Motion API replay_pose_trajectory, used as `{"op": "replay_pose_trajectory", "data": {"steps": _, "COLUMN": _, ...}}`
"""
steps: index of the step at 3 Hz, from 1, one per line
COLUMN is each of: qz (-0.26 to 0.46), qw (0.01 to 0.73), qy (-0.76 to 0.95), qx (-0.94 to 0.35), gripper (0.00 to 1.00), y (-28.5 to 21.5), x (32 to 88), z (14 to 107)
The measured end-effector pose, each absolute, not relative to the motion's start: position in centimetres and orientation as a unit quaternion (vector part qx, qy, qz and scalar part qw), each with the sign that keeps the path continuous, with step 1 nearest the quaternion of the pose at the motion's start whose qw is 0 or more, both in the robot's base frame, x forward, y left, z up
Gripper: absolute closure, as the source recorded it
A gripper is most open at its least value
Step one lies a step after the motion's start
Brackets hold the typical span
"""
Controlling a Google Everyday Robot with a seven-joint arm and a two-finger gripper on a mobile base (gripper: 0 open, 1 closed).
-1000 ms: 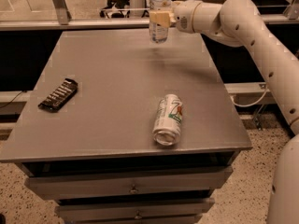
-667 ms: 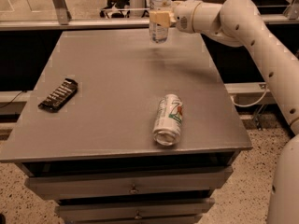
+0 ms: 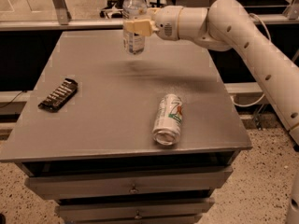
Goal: Move blue plastic bottle near rxbar chocolate
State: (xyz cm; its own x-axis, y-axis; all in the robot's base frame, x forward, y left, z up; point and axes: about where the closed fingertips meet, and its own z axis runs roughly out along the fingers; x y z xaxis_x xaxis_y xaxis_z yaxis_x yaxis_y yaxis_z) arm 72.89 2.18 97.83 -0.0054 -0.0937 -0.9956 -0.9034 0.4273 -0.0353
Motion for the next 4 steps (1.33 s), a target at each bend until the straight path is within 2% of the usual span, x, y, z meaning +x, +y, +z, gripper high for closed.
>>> {"op": "replay_pose_trajectory", "data": {"steps": 2, "qz": 0.400, "qw": 0.516, "qy": 0.587, "qx": -0.478, "gripper": 1.00, "y": 10.3, "x": 64.6, "z": 95.4}}
{"op": "replay_pose_trajectory", "data": {"steps": 4, "qz": 0.421, "qw": 0.494, "qy": 0.582, "qx": -0.489, "gripper": 1.00, "y": 14.3, "x": 63.2, "z": 92.1}}
